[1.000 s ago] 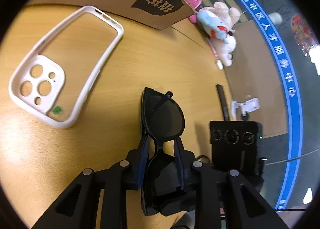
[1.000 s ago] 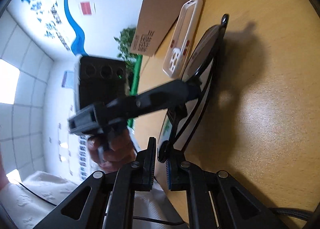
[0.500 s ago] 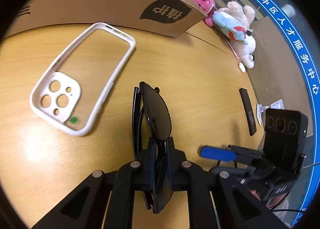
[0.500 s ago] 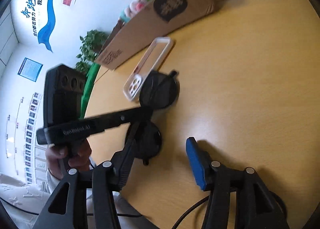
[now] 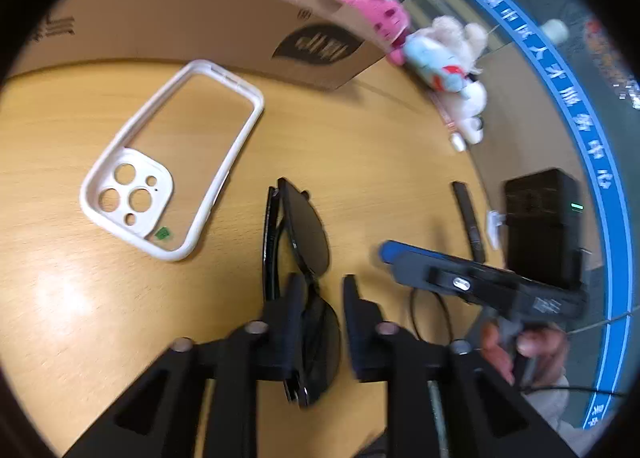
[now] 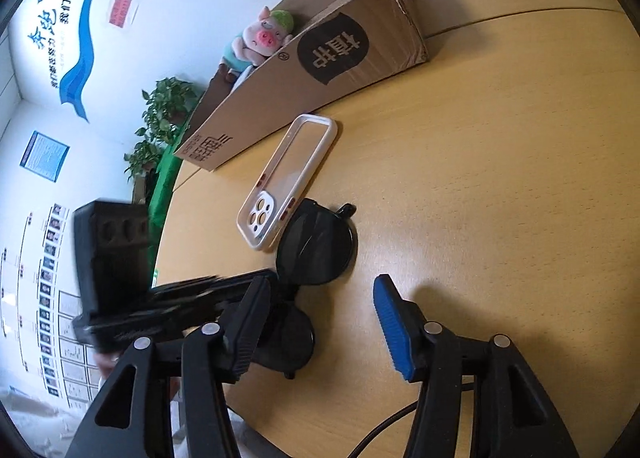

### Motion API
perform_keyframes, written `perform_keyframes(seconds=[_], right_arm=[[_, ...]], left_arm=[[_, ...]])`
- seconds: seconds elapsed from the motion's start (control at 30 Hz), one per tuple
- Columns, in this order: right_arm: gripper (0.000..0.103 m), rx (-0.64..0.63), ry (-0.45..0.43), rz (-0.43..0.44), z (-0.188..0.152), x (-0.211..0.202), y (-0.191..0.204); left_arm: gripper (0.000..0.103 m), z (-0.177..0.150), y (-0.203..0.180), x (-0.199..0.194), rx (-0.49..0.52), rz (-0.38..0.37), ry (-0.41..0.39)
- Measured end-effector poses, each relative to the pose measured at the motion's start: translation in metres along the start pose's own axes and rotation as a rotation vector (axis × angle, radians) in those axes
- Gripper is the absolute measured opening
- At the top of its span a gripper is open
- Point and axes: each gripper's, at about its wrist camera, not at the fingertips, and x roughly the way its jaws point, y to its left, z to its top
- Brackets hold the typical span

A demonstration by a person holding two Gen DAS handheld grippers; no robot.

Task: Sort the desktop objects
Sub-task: 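Close the left gripper on the sunglasses bridge and lift them, then carry the sunglasses into the cardboard box with the left gripper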

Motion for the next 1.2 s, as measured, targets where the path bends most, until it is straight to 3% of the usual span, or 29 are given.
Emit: perform_keyframes(seconds=[0.1,0.33,0.47,0.57,0.6,0.73,0.87,0.93,1.2], right_arm=[[0.058,0.017,0.011,-0.002,0.0,0.01,0.003],[0.059,0.034,0.062,0.011,-0.01,0.039,0.018],[0.059,0.018,0.068,0.001,-0.009,0.057,0.03],[0.048,-0.024,0.065,-0.041,-0.005,0.068,0.042],[0.034,-0.043,0.072,-0.058,-0.005,0.072,0.045],[0.032,-0.093,0.073,-0.101,-0.006,0.076,0.054],[0.029,-0.118,0.036,-0.114,-0.007,0.07,0.062],[0.021,-0.132,0.005,-0.106,-0.006,0.058,0.071],[0.021,-0.239,-0.13,-0.106,0.027,0.014,0.12]], left_arm=[[0.032,-0.009,-0.001,-0.012,0.018,0.004,-0.014],[0.032,-0.03,0.002,0.006,0.021,-0.018,0.059],[0.025,-0.032,0.005,0.014,0.027,0.004,0.066],[0.025,-0.033,0.009,0.017,0.01,-0.002,0.059],[0.024,-0.032,0.01,0.016,0.007,0.001,0.054],[0.023,-0.033,0.012,0.014,0.019,0.003,0.037],[0.021,-0.031,0.009,0.008,0.033,0.001,0.017],[0.02,-0.027,0.003,0.001,0.061,0.008,-0.004],[0.02,0.019,-0.022,-0.044,0.168,-0.002,-0.128]])
